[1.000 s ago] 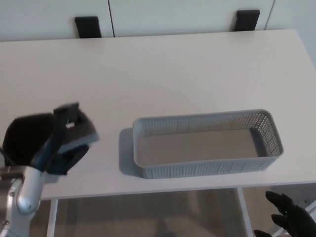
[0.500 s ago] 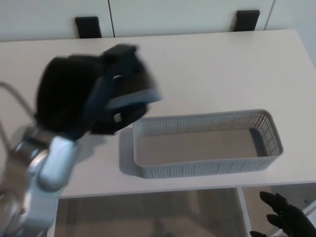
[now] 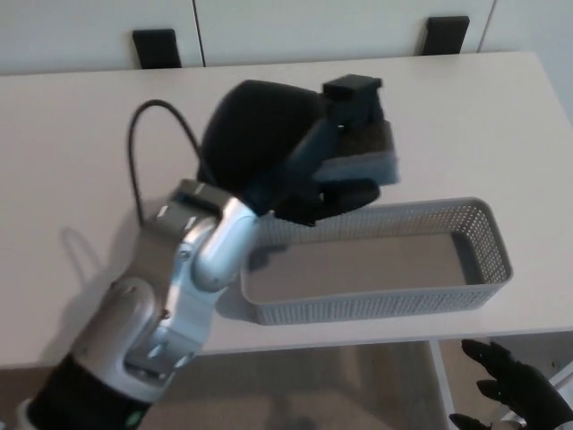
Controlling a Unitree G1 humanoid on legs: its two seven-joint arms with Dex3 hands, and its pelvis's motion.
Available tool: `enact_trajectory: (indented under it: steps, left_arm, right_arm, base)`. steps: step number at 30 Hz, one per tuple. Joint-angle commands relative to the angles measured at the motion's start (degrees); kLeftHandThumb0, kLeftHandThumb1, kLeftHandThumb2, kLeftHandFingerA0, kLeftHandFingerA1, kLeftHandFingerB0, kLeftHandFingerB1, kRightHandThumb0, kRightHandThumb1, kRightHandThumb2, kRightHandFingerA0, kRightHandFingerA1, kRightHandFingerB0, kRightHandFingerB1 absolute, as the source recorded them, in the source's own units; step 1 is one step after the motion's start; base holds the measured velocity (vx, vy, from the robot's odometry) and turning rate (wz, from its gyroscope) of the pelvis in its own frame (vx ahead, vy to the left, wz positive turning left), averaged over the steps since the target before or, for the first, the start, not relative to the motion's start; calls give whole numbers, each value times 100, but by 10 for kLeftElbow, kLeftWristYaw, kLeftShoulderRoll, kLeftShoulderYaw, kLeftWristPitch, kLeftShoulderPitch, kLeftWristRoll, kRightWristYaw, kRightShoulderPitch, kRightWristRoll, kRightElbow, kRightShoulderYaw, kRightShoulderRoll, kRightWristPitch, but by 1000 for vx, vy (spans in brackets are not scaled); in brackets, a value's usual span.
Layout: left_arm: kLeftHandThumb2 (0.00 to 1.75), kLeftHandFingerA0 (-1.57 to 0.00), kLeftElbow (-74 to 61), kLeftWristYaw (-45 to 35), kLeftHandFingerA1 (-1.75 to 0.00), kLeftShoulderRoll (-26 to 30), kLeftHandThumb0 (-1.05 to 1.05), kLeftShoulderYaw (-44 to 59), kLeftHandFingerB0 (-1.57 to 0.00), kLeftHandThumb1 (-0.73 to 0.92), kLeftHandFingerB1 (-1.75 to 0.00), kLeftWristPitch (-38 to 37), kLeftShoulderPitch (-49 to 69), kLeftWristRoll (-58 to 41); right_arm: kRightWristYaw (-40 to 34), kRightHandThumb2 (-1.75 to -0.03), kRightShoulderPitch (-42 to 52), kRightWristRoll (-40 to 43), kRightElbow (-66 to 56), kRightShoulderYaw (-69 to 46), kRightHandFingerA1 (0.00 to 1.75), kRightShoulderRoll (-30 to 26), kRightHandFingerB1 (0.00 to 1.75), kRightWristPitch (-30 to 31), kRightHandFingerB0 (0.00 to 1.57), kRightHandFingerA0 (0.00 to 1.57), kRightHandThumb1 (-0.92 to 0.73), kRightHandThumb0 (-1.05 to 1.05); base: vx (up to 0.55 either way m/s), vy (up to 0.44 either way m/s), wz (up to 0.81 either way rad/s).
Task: The robot walks towards a desk on which an eraser is kept on the left hand side and a container is kept on the right hand side. The robot picks up the eraser using its left hand and places it in the container.
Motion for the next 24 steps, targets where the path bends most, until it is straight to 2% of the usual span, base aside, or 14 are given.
enact_trajectory:
  steps: [1,2,3,4,5,6,7,8,9,10,11,15,20,24]
  left_arm:
    - [116,-145,40,-1,-151,-9,-76,-16,-78,66,-116,17,-12,27]
    - [73,-124,45,-1,-163,-13,-74,-17,-70,85,-123,11,-9,19]
    - [72,-123,49,-3,-174,-22,-75,-20,-68,87,-165,15,-6,13]
    - [75,-126,53,-5,-175,-28,-75,-23,-83,84,-175,14,-4,10]
    - [73,-121,60,-7,-174,-31,-75,-27,-76,82,-170,10,-4,7]
    - [73,-110,67,-19,-158,-30,-80,-32,-50,79,-133,3,-7,3]
    - [65,-51,69,-53,-134,-21,-91,-43,-17,81,-92,8,-15,8]
    - [104,-8,65,-88,-74,-17,-99,-53,-4,60,-54,21,-19,10]
    - [107,0,61,-105,-13,-14,-105,-61,0,61,-27,29,-19,16]
    - [101,0,50,-131,0,-10,-102,-75,0,59,-17,40,-17,29]
    - [66,0,45,-140,0,-10,-105,-79,0,76,-7,44,-16,30]
    - [74,0,16,-175,0,-6,-105,-96,0,83,-1,54,-19,49]
    - [73,0,-23,-201,0,2,-105,-94,0,88,0,58,-19,58]
    - [74,0,-59,-200,0,16,-105,-85,0,92,0,44,-13,59]
  right_arm:
    - [11,-59,-5,2,-7,-4,47,-5,28,10,8,12,-57,-25]
    - [13,-59,-5,2,-7,-5,46,-4,27,12,8,12,-57,-25]
    - [14,-57,-4,0,-12,-4,44,-6,32,17,6,13,-59,-26]
    - [15,-59,-5,1,-11,-5,45,-5,28,16,8,12,-57,-26]
    - [16,-59,-6,0,-15,-5,45,-5,27,19,9,13,-57,-25]
    - [19,-59,-9,4,-16,-7,45,-4,27,21,8,12,-57,-24]
    - [23,-59,-11,7,-19,-9,45,-2,27,24,8,12,-57,-24]
    - [23,-59,-12,6,-21,-9,46,-1,27,25,8,12,-57,-24]
    - [23,-59,-13,5,-21,-9,46,-2,27,25,8,11,-56,-24]
    - [26,-60,-16,5,-24,-9,46,-2,27,28,8,11,-57,-22]
    - [25,-59,-18,3,-26,-7,45,-3,27,31,8,12,-57,-22]
    - [16,-57,-28,-12,-37,1,45,-8,31,42,9,16,-56,-25]
    - [10,-57,-32,-18,-47,5,43,-6,31,61,9,20,-56,-23]
    - [20,-58,-29,-4,-55,-2,44,-3,27,62,9,16,-56,-19]
  base:
    - [0,0,0]
    - [0,0,0]
    - [0,0,0]
    - [0,0,0]
    - [0,0,0]
    - [0,0,0]
    - [0,0,0]
    - [0,0,0]
    - [0,0,0]
    - [0,0,0]
    - [0,0,0]
    - [0,0,0]
    - [0,0,0]
    - [0,0,0]
